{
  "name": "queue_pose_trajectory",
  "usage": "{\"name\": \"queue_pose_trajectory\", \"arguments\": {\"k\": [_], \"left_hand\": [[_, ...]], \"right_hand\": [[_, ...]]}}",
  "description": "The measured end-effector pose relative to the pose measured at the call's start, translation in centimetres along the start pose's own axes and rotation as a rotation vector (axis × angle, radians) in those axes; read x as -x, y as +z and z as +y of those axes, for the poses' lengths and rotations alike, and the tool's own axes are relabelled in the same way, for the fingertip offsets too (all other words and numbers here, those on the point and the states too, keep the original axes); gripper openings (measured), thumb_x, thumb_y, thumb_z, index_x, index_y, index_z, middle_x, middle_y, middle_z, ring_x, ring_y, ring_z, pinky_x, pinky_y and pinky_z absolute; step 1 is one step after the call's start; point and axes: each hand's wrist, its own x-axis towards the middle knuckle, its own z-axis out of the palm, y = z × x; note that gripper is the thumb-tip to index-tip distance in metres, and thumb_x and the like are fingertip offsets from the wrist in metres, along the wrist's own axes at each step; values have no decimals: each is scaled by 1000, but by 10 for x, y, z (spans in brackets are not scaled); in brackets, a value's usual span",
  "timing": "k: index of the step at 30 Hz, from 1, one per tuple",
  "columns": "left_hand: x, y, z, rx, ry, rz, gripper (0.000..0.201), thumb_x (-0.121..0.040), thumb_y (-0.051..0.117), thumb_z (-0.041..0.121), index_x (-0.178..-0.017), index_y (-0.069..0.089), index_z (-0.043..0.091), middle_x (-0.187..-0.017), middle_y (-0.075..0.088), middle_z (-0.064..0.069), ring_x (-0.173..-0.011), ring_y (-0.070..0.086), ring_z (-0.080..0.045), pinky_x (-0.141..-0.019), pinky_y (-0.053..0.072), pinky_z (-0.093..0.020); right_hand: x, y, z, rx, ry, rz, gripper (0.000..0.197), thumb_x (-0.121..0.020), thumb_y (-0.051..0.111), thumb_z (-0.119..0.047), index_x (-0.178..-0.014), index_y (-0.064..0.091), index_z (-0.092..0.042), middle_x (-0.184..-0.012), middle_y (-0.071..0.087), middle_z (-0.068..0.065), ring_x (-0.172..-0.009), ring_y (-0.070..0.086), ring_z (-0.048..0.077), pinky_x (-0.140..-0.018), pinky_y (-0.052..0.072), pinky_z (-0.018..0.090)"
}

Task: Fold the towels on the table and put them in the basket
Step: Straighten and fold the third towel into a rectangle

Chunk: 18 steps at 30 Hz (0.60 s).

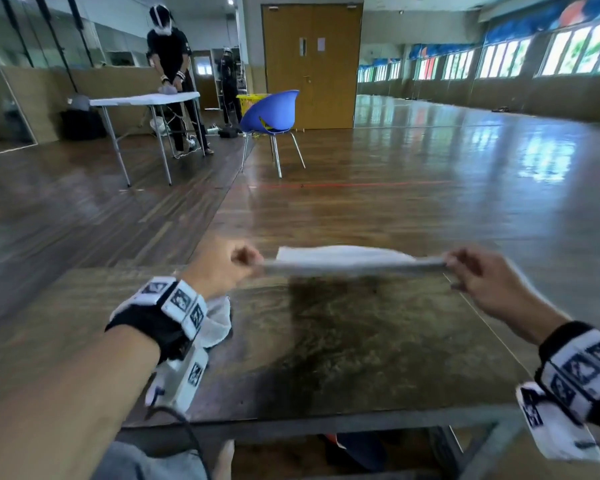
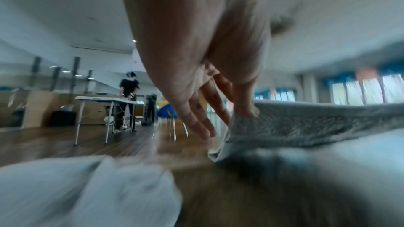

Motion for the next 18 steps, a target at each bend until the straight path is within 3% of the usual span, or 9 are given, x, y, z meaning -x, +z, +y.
{"name": "queue_pose_trajectory", "arguments": {"k": [2,4,6,7,10,12,14,15,18], "left_hand": [[19,19,-24,-151,-29,-244,12,-82,78,5,-90,72,13,-82,69,1,-66,58,-1,-66,43,-14],[36,36,-44,-322,-83,-472,15,-81,81,14,-95,74,14,-87,69,2,-71,59,-3,-69,45,-19],[45,49,-56,-432,-137,-653,17,-78,83,24,-92,74,20,-86,70,6,-79,63,-9,-75,51,-23],[46,53,-58,-440,-149,-699,16,-77,84,28,-89,74,22,-84,71,7,-80,65,-10,-76,52,-24],[38,62,-58,-437,-164,-631,24,-76,82,44,-79,71,22,-75,68,9,-71,61,-8,-69,50,-23],[27,70,-58,-429,-146,-518,37,-78,76,55,-77,71,18,-73,67,6,-71,62,-12,-74,51,-30],[18,80,-58,-377,-94,-449,37,-84,68,57,-80,70,20,-85,67,0,-79,63,-16,-81,52,-35],[16,86,-57,-367,-66,-441,32,-87,65,56,-85,69,24,-97,63,-1,-86,61,-17,-85,51,-36],[8,106,-55,-432,17,-515,30,-91,57,57,-111,62,36,-119,50,5,-108,52,-15,-88,39,-32]], "right_hand": [[29,7,28,249,29,-268,25,-98,63,-10,-79,66,-25,-68,63,-6,-68,56,15,-68,51,36],[57,18,48,405,91,-550,17,-97,66,-15,-84,67,-25,-79,69,-5,-78,64,18,-79,52,38],[74,24,56,464,125,-675,3,-94,70,-19,-90,71,-18,-95,71,1,-96,68,21,-92,51,40],[75,26,56,475,113,-679,9,-92,71,-24,-87,73,-16,-92,70,5,-94,68,22,-91,52,40],[66,31,48,534,118,-615,31,-95,60,-49,-74,75,-30,-70,69,1,-67,64,18,-71,50,36],[57,39,47,532,92,-496,26,-93,59,-47,-76,72,-33,-71,68,-10,-70,63,12,-68,46,31],[50,51,50,507,29,-432,8,-95,61,-34,-91,68,-33,-95,66,-16,-91,62,11,-80,42,28],[48,58,53,511,1,-448,10,-96,61,-30,-104,66,-33,-108,61,-16,-102,57,10,-89,39,28],[42,77,63,559,-21,-529,43,-100,56,-36,-142,47,-35,-147,41,-14,-136,34,10,-115,32,38]]}}
